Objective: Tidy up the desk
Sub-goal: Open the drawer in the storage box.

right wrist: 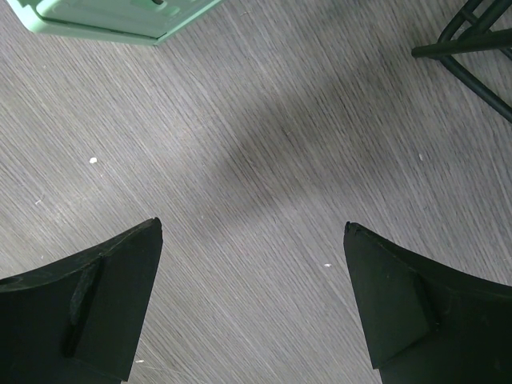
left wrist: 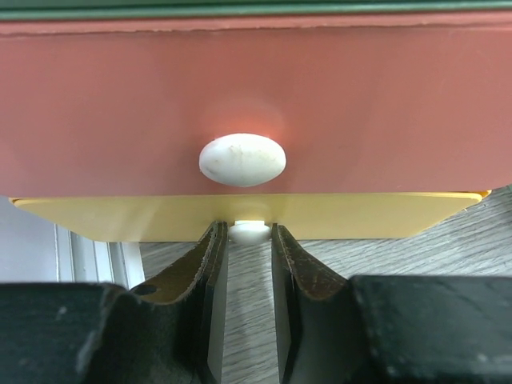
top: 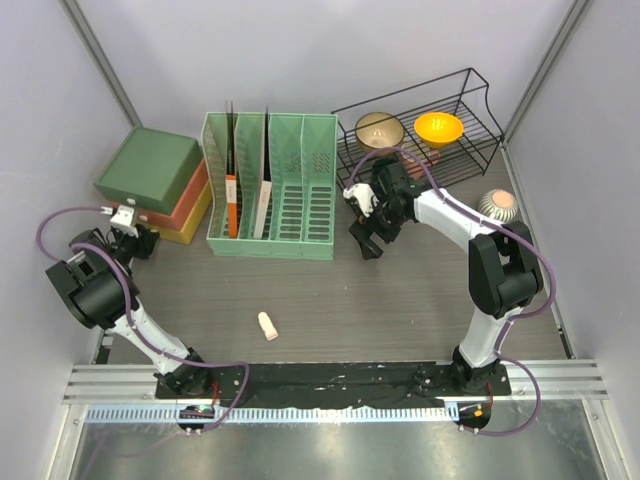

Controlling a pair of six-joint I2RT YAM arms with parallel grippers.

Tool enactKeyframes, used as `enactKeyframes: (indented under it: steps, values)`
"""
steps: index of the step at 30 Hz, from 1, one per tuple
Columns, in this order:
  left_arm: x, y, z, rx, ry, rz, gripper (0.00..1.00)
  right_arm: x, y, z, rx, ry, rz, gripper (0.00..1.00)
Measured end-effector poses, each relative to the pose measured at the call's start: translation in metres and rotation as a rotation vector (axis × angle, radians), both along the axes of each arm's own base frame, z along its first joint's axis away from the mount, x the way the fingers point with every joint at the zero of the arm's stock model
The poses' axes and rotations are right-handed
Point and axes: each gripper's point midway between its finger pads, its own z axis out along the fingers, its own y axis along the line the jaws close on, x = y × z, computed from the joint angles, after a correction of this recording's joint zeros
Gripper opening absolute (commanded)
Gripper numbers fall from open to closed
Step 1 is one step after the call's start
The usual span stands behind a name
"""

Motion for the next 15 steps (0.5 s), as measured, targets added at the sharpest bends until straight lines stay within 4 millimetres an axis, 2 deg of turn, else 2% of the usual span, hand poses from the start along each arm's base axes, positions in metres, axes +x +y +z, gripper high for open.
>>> enactKeyframes:
  steps: [8, 15]
  values:
    - [-0.004, -0.002, -0.001, 0.036, -0.007, -0.012, 0.16, 0.000, 0.000, 0.000, -0.001, 0.001, 0.004, 1.00]
    - [-0.017, -0.002, 0.000, 0.057, -0.005, 0.004, 0.15, -0.001, 0.000, 0.000, 0.000, 0.001, 0.011, 1.00]
